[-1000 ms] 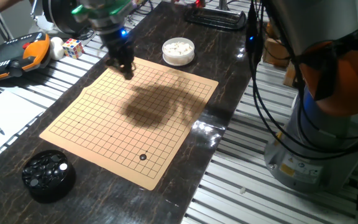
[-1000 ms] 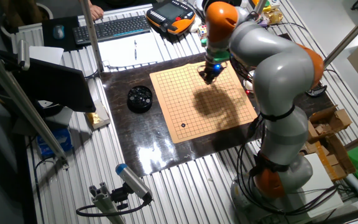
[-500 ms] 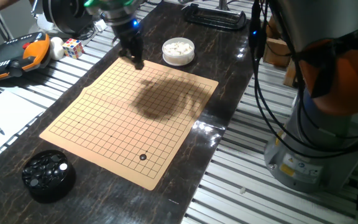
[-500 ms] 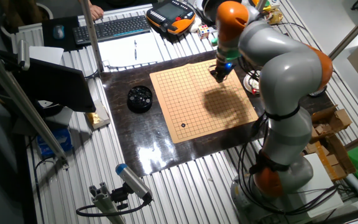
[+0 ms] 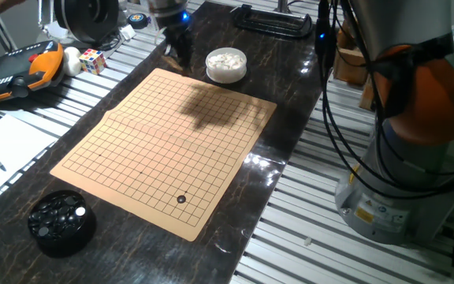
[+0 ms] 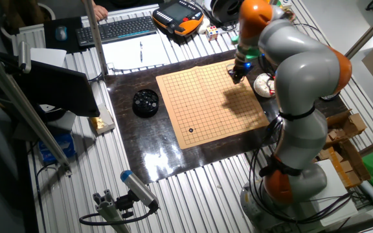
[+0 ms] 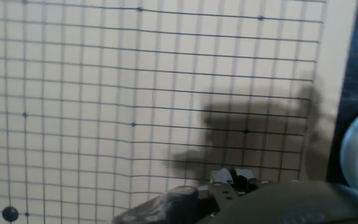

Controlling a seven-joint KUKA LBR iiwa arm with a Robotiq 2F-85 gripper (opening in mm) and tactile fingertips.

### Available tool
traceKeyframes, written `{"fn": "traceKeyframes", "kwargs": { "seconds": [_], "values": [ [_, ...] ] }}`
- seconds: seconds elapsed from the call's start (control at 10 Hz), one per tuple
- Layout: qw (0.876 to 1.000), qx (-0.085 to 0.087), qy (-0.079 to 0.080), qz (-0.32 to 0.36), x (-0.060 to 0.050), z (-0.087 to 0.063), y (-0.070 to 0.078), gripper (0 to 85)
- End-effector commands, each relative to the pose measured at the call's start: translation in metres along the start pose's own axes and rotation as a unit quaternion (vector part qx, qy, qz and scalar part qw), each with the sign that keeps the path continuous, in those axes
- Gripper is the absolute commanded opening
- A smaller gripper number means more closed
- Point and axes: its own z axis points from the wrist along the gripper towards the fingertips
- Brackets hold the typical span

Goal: Play the first move as black on the 3-4 point in the upper right corner of the Go board

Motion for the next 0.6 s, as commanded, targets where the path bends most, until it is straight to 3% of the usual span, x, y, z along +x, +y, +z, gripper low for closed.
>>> {"fn": "traceKeyframes", "kwargs": {
  "seconds": [0.0,0.2,0.4,0.5],
  "values": [
    [1.000,0.003,-0.001,0.017,0.0000,0.0001,-0.0003,2.0],
    [0.999,0.000,-0.003,0.033,0.0000,0.0001,-0.0003,2.3],
    [0.999,-0.022,-0.002,0.048,0.0000,0.0001,-0.0003,3.0],
    [0.998,-0.018,-0.002,0.055,0.0000,0.0001,-0.0003,3.0]
  ]
}}
